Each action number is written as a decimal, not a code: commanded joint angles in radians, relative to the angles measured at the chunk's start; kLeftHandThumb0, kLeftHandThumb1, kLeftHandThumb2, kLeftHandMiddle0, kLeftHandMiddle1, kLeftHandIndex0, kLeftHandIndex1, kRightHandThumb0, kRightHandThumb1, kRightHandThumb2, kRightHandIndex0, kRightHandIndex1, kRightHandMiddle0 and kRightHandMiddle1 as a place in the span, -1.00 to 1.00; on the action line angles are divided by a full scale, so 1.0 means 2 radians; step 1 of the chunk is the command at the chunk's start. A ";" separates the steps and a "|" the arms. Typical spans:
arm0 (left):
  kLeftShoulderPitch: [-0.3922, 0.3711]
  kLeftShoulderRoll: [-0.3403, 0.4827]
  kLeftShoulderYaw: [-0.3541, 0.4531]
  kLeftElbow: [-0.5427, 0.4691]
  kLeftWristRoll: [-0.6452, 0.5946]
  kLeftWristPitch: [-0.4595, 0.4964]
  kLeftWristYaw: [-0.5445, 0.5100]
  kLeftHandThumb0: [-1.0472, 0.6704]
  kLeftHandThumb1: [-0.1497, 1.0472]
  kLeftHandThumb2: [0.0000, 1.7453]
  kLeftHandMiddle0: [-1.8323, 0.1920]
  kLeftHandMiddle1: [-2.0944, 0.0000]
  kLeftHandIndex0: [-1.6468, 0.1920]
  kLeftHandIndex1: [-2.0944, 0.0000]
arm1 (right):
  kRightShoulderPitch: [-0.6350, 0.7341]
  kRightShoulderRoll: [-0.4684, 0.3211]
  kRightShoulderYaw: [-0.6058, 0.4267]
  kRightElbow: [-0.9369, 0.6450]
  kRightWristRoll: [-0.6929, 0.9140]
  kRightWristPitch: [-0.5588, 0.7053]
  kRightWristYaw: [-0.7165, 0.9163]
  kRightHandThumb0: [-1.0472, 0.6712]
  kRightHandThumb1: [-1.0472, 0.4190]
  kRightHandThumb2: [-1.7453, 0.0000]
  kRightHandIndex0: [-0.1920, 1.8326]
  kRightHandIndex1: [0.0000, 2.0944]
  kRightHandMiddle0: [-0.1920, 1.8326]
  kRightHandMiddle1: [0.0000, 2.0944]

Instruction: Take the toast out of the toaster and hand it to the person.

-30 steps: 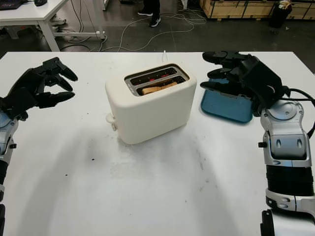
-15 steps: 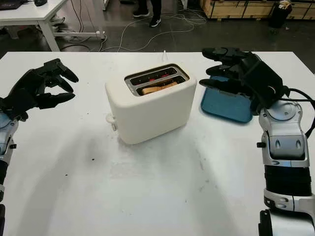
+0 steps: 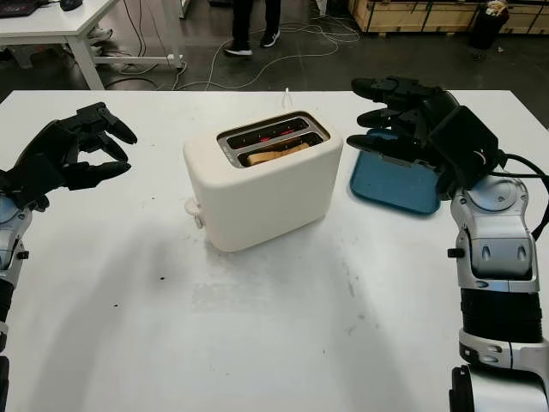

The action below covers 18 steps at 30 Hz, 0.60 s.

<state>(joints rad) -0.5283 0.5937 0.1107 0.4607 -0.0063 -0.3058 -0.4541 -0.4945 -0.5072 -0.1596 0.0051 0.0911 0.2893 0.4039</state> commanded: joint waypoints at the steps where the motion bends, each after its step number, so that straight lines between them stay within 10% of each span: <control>1: -0.008 -0.005 0.002 -0.001 -0.010 -0.002 -0.005 -1.00 0.79 -0.89 0.51 -0.44 0.49 -0.35 | 0.002 0.002 -0.003 0.001 0.005 -0.013 -0.001 -0.17 -0.61 1.00 -0.50 -0.16 -0.15 -0.97; 18: -0.007 -0.005 0.003 0.002 -0.014 -0.007 -0.003 -1.00 0.79 -0.91 0.51 -0.42 0.48 -0.33 | 0.003 0.003 -0.001 -0.009 0.006 -0.003 -0.003 -0.18 -0.61 1.00 -0.51 -0.14 -0.15 -0.97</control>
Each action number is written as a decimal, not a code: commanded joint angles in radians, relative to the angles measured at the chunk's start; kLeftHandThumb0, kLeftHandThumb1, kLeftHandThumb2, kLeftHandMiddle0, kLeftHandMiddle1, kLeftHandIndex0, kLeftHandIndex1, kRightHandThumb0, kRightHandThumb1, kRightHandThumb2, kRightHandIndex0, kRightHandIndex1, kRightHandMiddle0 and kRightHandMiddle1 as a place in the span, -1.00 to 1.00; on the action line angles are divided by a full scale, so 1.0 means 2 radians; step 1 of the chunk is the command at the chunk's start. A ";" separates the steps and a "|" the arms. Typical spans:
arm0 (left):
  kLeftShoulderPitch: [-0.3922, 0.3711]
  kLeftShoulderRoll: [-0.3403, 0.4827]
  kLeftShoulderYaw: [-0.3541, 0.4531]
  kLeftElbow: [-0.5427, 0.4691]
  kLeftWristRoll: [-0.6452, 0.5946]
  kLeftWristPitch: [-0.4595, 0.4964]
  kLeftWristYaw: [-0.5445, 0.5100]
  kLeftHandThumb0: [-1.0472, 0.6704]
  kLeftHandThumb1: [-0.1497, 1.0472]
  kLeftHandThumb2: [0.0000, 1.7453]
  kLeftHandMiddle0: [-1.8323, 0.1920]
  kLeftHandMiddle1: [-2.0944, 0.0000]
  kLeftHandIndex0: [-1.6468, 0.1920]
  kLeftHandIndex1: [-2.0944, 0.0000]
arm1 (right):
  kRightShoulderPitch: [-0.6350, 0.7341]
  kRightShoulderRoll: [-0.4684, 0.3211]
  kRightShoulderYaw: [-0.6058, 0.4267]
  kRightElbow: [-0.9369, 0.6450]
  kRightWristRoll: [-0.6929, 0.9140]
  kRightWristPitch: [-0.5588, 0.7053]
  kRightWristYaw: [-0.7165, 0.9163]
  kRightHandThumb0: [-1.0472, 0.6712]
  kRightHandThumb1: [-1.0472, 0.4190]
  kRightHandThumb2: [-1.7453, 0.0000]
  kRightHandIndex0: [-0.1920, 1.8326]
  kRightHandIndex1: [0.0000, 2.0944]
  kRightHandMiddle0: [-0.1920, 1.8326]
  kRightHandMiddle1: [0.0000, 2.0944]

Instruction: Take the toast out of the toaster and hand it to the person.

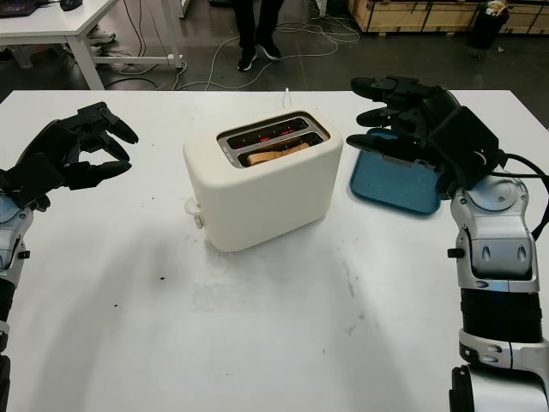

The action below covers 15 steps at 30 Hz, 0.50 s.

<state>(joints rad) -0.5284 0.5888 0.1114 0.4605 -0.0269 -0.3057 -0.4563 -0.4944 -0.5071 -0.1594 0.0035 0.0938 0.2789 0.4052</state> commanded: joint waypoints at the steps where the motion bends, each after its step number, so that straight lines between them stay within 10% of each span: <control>1: -0.007 -0.002 0.002 0.002 -0.002 -0.008 -0.001 -1.00 0.79 -0.90 0.51 -0.42 0.48 -0.33 | 0.004 0.003 -0.001 -0.008 0.004 0.001 -0.003 -0.18 -0.61 1.00 -0.51 -0.14 -0.15 -0.97; 15: -0.007 -0.001 0.002 0.007 0.000 -0.015 0.003 -1.00 0.79 -0.88 0.51 -0.43 0.48 -0.34 | 0.003 0.004 0.000 -0.011 0.006 0.011 -0.005 -0.18 -0.61 1.00 -0.51 -0.11 -0.15 -0.97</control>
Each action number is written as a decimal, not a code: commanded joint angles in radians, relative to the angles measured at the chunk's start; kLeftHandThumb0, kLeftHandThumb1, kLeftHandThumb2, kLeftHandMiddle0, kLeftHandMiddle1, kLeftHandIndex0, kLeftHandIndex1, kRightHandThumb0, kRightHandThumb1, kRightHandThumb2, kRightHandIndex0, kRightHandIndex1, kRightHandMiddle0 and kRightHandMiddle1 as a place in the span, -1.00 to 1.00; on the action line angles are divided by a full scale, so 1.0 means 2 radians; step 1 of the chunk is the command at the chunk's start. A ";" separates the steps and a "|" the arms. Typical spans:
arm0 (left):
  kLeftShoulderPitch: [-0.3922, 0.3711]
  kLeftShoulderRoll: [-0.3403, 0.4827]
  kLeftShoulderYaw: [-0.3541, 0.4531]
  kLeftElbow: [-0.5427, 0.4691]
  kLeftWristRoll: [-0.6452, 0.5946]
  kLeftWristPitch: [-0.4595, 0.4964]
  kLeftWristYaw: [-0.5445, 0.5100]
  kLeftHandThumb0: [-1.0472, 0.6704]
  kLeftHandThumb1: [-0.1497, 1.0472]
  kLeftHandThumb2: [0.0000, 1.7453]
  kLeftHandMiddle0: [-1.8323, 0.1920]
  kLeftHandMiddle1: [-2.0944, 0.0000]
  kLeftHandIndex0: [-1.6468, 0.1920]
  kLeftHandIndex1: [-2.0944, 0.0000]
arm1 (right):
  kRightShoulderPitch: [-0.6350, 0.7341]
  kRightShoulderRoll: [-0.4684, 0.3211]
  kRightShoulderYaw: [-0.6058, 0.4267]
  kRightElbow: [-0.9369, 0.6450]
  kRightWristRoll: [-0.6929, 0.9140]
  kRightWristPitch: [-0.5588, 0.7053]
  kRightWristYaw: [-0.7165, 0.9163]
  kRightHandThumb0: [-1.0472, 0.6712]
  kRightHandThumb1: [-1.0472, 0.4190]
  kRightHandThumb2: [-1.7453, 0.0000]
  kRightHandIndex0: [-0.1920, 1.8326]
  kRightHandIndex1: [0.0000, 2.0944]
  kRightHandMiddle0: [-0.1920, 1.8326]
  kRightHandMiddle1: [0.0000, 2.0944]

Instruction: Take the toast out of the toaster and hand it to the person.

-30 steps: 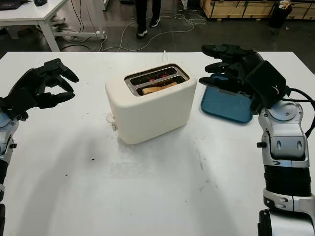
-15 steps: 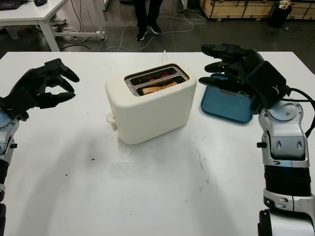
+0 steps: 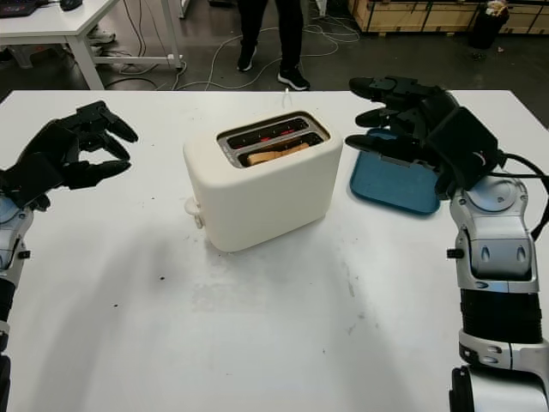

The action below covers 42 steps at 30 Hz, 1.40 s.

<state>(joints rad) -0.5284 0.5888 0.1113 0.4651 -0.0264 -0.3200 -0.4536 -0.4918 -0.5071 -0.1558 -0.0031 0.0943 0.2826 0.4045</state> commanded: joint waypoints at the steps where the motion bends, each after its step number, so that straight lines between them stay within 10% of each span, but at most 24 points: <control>1: -0.007 -0.001 0.002 0.004 0.000 -0.008 0.002 -1.00 0.79 -0.88 0.51 -0.43 0.48 -0.34 | 0.002 0.003 -0.001 -0.009 0.005 0.010 -0.004 -0.18 -0.61 1.00 -0.52 -0.11 -0.16 -0.98; 42: -0.007 -0.001 0.001 0.006 0.000 -0.008 0.000 -1.00 0.79 -0.87 0.51 -0.42 0.49 -0.34 | 0.002 -0.001 0.002 -0.003 0.005 0.003 0.000 -0.19 -0.62 1.00 -0.52 -0.10 -0.16 -0.98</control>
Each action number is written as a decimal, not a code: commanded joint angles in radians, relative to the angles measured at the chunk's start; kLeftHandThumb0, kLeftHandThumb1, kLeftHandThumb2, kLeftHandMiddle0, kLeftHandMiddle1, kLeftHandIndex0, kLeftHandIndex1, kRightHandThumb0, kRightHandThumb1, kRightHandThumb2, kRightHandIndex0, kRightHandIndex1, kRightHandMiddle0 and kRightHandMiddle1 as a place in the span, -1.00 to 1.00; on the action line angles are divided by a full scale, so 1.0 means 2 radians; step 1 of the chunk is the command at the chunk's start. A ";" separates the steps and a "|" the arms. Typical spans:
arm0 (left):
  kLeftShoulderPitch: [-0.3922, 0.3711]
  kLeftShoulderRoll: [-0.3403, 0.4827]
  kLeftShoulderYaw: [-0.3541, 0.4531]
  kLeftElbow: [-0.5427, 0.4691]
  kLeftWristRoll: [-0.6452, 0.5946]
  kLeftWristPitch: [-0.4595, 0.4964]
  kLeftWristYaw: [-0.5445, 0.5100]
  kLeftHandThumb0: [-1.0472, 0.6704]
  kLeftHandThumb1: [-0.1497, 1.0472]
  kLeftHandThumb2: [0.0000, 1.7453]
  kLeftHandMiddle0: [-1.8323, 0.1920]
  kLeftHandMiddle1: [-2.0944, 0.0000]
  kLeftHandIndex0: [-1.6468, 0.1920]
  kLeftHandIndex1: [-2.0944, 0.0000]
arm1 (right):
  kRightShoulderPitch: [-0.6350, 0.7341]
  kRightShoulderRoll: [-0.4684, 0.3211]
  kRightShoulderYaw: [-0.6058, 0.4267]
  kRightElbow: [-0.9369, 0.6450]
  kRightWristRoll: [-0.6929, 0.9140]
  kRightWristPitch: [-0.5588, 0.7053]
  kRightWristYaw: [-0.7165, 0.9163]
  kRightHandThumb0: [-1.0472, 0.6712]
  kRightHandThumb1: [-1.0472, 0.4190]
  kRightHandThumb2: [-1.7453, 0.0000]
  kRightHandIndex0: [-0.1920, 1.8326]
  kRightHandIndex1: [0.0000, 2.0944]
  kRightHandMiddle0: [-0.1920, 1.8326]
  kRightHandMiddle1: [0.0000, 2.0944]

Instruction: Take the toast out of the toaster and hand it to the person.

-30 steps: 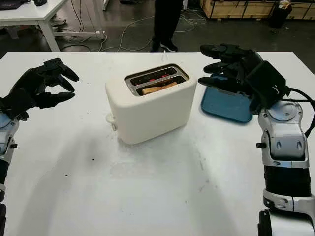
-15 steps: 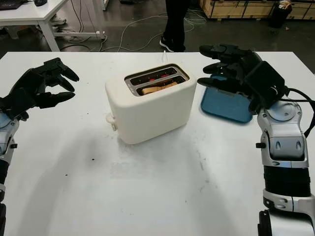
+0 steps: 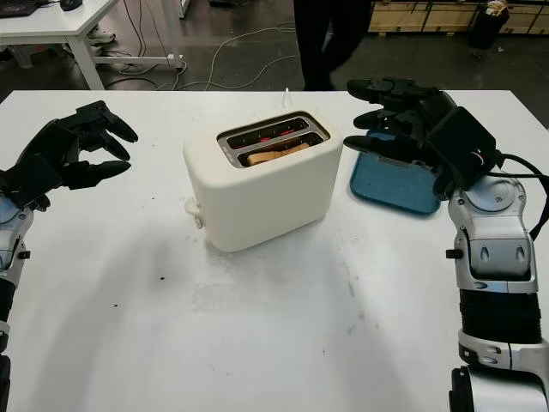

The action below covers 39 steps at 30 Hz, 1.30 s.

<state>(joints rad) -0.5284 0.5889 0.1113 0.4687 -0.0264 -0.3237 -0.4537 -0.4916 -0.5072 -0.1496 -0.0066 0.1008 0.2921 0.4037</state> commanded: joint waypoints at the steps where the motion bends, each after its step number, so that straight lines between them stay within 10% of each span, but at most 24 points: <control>1: -0.007 -0.001 0.001 0.003 -0.001 -0.005 0.000 -1.00 0.79 -0.88 0.51 -0.42 0.49 -0.34 | 0.002 -0.001 -0.001 0.000 0.002 -0.004 0.000 -0.18 -0.62 1.00 -0.52 -0.10 -0.16 -0.98; 39: -0.009 -0.004 0.003 0.003 -0.007 -0.001 -0.003 -1.00 0.79 -0.90 0.50 -0.42 0.47 -0.32 | 0.000 0.001 0.000 -0.002 0.001 -0.003 -0.002 -0.15 -0.62 1.00 -0.53 -0.07 -0.15 -0.97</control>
<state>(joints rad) -0.5284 0.5886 0.1114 0.4688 -0.0277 -0.3237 -0.4539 -0.4916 -0.5072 -0.1495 -0.0059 0.1010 0.2935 0.4038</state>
